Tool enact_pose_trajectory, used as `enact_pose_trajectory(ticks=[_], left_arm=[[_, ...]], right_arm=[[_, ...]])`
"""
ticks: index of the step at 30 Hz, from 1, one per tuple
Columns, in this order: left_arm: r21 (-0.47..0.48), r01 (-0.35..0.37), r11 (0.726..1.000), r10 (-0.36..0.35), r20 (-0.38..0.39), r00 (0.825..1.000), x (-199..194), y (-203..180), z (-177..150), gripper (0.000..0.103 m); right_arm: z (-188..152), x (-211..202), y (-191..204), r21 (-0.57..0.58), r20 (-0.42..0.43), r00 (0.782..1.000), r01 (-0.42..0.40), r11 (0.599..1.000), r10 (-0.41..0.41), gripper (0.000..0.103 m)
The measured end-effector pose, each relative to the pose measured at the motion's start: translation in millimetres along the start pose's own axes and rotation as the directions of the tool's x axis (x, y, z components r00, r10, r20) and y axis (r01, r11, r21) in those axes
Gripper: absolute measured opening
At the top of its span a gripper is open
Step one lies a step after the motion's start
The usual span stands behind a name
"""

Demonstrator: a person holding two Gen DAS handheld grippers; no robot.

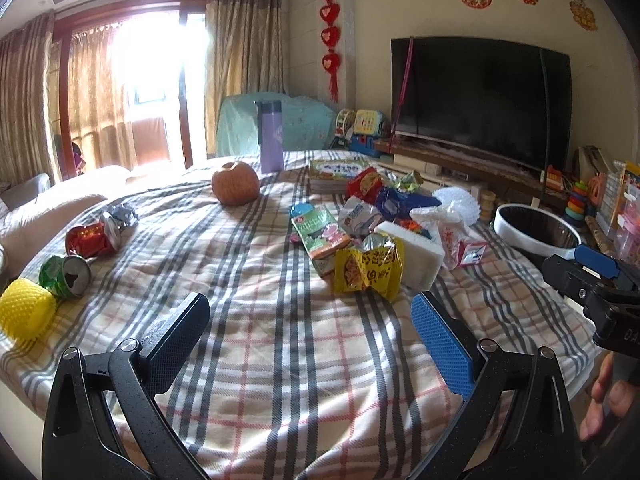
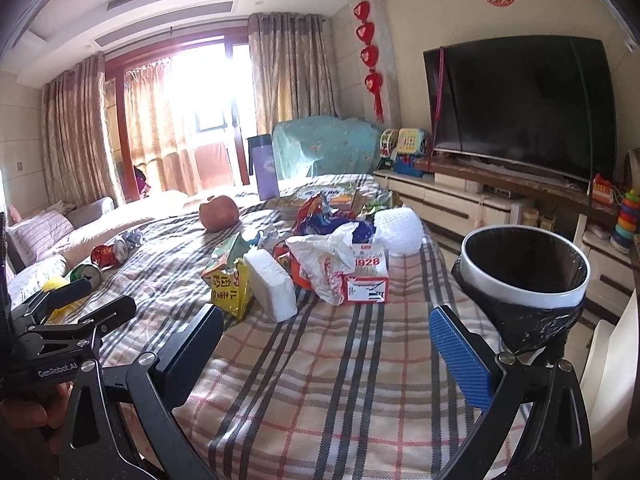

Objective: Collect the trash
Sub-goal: 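Grasp the yellow snack bag with left tool while right tool grasps the white foam block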

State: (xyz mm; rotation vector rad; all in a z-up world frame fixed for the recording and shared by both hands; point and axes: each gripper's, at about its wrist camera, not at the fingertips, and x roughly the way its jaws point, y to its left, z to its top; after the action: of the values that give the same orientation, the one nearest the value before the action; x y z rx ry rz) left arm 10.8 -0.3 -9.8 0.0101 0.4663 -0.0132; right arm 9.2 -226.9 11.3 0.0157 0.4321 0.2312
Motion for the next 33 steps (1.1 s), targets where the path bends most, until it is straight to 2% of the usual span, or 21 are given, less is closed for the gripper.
enact_pose_trajectory(ticks=[10, 15, 20, 22, 27, 29, 33], left_arm=[[0.001, 0.058, 0.998, -0.058, -0.105, 0.993, 34.3, -0.4, 5.2, 0.103], [0.002, 0.093, 0.996, -0.092, -0.153, 0.984, 55.6, -3.5, 11.6, 0.095], [0.003, 0.141, 0.990, -0.138, -0.198, 0.970, 75.9, -7.5, 18.6, 0.087], [0.008, 0.154, 0.988, -0.149, -0.208, 0.967, 82.2, -9.8, 20.3, 0.086], [0.000, 0.200, 0.980, -0.194, -0.246, 0.950, 100.1, -14.0, 24.1, 0.076], [0.004, 0.212, 0.977, -0.204, -0.260, 0.944, 106.9, -16.6, 25.1, 0.066], [0.001, 0.245, 0.970, -0.234, -0.289, 0.928, 118.5, -20.2, 25.2, 0.048]], right_arm=[[3.7, 30.6, -5.7, 0.023, -0.088, 0.994, -0.057, 0.998, 0.059, 0.101], [6.5, 52.8, -6.4, 0.037, -0.152, 0.981, -0.113, 0.993, 0.117, 0.085], [10.0, 71.2, -2.6, 0.039, -0.193, 0.966, -0.170, 0.985, 0.174, 0.064], [11.2, 78.3, -1.7, 0.044, -0.208, 0.958, -0.192, 0.980, 0.197, 0.060], [11.6, 99.2, -2.6, 0.061, -0.251, 0.937, -0.234, 0.970, 0.242, 0.048], [11.2, 109.1, -1.3, 0.071, -0.273, 0.927, -0.248, 0.966, 0.258, 0.043], [11.9, 120.4, 0.3, 0.080, -0.299, 0.910, -0.275, 0.958, 0.286, 0.041]])
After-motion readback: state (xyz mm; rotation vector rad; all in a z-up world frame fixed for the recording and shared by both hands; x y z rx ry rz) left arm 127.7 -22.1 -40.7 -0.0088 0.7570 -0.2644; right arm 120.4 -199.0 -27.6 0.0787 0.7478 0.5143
